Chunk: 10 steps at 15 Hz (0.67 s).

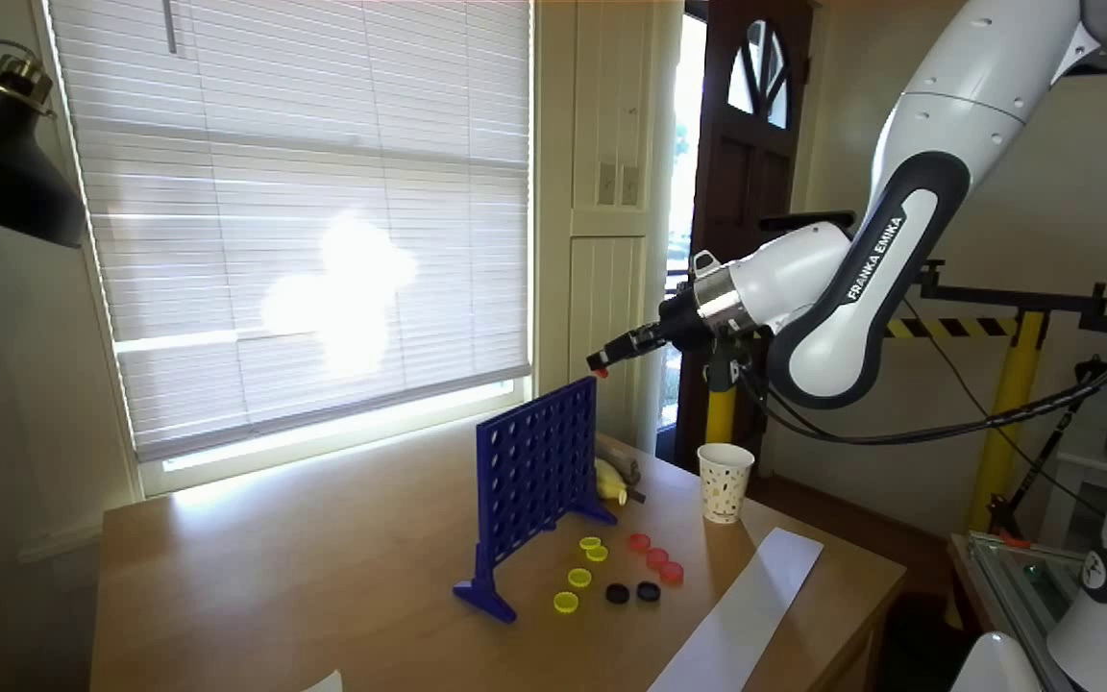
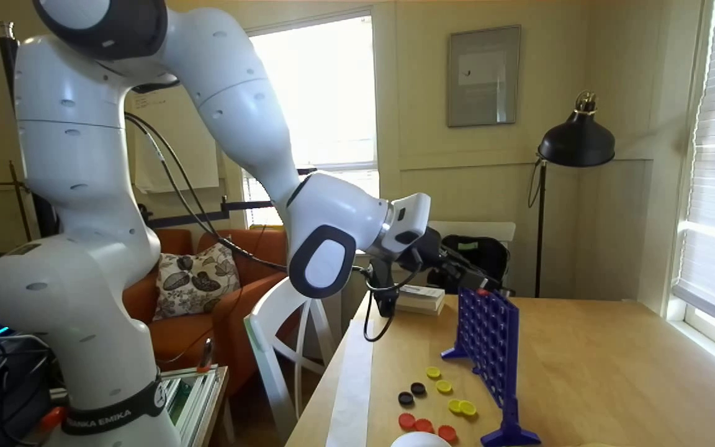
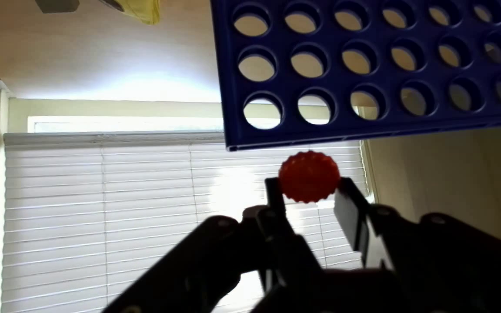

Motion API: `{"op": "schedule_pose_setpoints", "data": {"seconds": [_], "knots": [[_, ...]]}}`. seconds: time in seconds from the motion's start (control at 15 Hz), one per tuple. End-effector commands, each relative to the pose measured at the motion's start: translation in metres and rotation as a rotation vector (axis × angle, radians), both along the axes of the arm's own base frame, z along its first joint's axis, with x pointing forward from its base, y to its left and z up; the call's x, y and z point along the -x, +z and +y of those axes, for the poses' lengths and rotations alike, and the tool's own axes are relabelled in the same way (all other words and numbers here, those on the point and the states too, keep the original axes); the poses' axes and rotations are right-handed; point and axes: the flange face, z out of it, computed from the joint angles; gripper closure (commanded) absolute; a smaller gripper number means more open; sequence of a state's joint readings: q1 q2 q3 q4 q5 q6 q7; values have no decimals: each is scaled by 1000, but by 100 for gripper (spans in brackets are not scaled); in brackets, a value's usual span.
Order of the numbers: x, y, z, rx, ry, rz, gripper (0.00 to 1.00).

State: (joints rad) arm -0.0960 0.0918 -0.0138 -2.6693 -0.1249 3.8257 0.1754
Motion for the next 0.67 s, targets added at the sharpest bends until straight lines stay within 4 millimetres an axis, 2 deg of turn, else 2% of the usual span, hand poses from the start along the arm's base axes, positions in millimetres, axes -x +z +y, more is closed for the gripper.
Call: {"op": "schedule_pose_setpoints", "data": {"seconds": [0.0,0.6], "knots": [[-2,-6,-4,-11,22,-34,90],[-12,-15,-2,-13,50,-72,90]]}}
